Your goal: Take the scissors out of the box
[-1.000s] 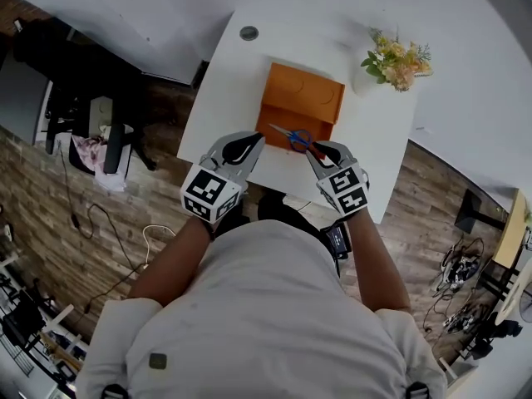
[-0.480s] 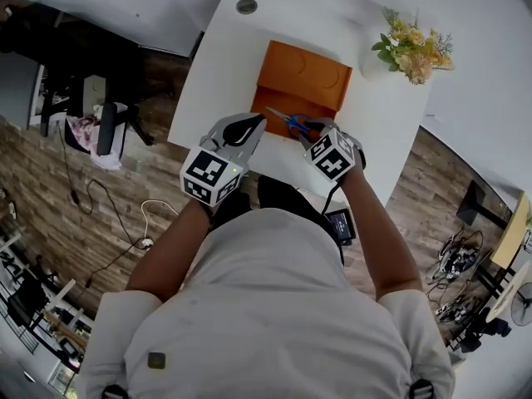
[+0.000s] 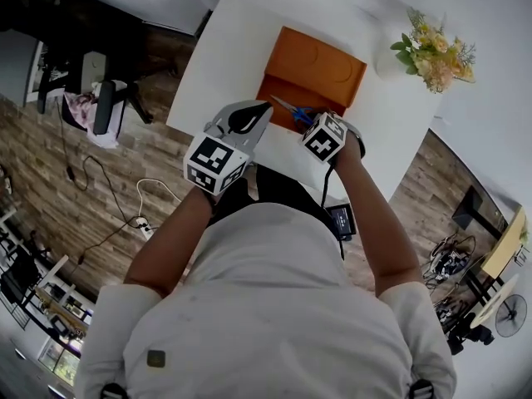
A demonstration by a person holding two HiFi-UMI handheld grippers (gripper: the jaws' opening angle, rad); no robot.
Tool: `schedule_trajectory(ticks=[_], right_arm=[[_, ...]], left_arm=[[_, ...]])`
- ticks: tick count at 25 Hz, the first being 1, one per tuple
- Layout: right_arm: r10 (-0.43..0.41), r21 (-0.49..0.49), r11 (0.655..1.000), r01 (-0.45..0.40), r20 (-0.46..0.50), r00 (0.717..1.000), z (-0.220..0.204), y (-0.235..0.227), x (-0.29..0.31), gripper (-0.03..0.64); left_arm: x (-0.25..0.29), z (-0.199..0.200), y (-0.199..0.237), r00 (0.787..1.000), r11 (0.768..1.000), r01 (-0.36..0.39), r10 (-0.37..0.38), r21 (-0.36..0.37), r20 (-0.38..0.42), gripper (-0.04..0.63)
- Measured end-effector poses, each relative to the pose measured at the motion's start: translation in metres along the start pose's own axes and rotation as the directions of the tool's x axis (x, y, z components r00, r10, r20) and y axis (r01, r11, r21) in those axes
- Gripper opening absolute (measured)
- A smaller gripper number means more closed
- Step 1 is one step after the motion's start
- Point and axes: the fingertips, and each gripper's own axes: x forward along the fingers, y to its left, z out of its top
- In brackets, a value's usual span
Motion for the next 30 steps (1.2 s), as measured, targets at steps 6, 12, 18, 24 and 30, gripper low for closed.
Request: schedule_trajectory(ticks=[6,12,18,24,30], right_arm=[[-0.003,-0.029,1.000,0.001,-0.075,0.997,-0.002,-0.001,0.017,0.127],[-0.051,-0.055,0.998,0.043,-0.151,0.987,-0.008,-0.006,0.027,0.117],[-0.056,-0.060,0.997,0.046,-0.169,0.984,-0.007,-0.006,0.029,0.117],[-0.065,-0.077,0.996,0.053,-0.158,0.985,-0.007,-0.006,0.028,0.104],[-0.076,-0.074,0.995,0.065,-0.150,0.986,-0.008,-0.005,0.025,0.097]], left_arm=[[-0.003,-0.005,0.006,1.000,1.000,-0.022,0.022,-0.019,-0.006,0.003],[-0.004,-0.011,0.008,0.999,0.999,-0.031,0.031,-0.033,-0.010,0.003],[-0.007,-0.016,0.004,1.000,0.999,-0.030,0.029,-0.035,-0.010,0.003],[-0.014,-0.017,-0.003,1.000,0.999,-0.026,0.025,-0.033,-0.005,0.003],[-0.027,-0.021,-0.003,1.000,0.999,-0.030,0.030,-0.029,-0.004,0.003]])
